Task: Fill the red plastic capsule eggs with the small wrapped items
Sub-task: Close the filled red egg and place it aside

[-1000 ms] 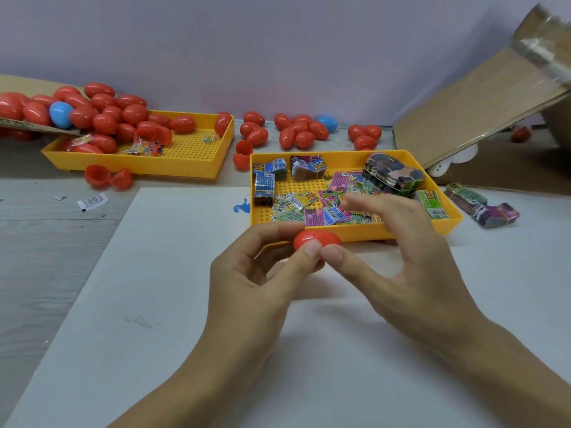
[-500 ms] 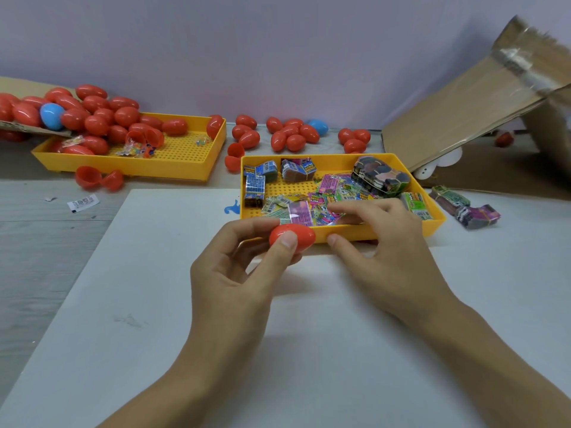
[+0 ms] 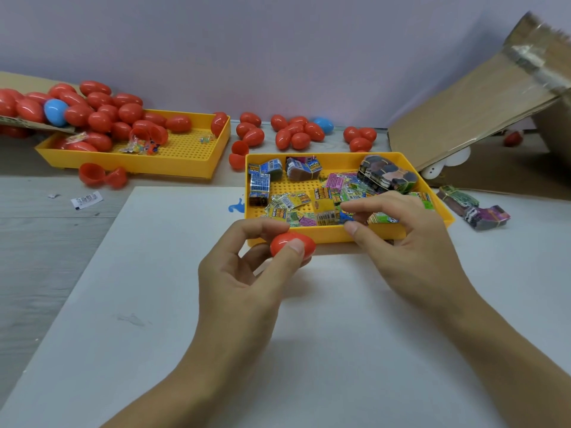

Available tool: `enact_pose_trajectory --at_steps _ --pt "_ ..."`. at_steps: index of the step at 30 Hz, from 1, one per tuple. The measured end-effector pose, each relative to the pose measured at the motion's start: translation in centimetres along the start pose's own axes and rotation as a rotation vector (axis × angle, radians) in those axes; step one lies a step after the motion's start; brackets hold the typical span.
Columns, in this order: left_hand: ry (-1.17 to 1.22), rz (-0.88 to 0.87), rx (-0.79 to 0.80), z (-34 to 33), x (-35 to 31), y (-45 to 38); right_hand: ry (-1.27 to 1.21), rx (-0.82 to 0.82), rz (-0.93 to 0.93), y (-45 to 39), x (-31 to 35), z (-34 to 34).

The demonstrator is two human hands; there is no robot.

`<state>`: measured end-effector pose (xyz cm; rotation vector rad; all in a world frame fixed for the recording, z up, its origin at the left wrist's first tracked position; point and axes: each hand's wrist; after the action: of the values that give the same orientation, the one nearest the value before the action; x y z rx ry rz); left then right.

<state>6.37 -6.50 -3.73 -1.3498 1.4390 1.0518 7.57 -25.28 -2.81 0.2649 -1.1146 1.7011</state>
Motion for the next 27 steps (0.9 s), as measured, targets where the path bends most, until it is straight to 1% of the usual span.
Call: enact_pose_trajectory --at_steps 3,8,12,14,17,21,22,24,27 --pt "0.008 0.005 0.005 0.0 -0.1 0.0 0.004 -0.038 0.016 0.0 0.0 0.0" --pt "0.004 0.009 0.018 0.0 0.0 0.1 0.086 -0.093 0.042 0.1 0.1 0.2" --pt "0.018 0.013 0.024 0.0 -0.1 0.0 -0.1 -0.145 0.032 0.4 1.0 0.3" --pt "-0.014 0.017 0.049 0.1 -0.1 0.0 -0.132 -0.158 0.068 0.6 1.5 0.4" --pt "-0.08 0.022 0.106 0.1 0.0 -0.1 -0.15 -0.117 0.099 0.8 2.1 0.7" --pt "-0.099 0.086 0.157 0.2 -0.1 -0.3 -0.152 0.001 0.133 1.5 2.6 0.7" --pt "-0.084 0.103 0.159 0.2 -0.1 -0.4 -0.186 0.013 0.1 1.6 2.7 0.7" --pt "-0.06 0.109 0.171 0.2 -0.1 -0.3 -0.335 0.019 -0.019 1.6 3.0 0.6" --pt "-0.127 0.033 0.181 0.0 -0.1 0.1 -0.56 -0.004 -0.187 1.5 3.3 0.7"
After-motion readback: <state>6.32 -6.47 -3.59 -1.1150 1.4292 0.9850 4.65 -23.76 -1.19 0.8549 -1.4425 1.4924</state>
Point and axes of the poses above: each hand's wrist, its own y-axis away from the middle knuckle, its own z-axis out of the back of the hand, x = y × z, and after that the axes turned 11 degrees about z, right-handed
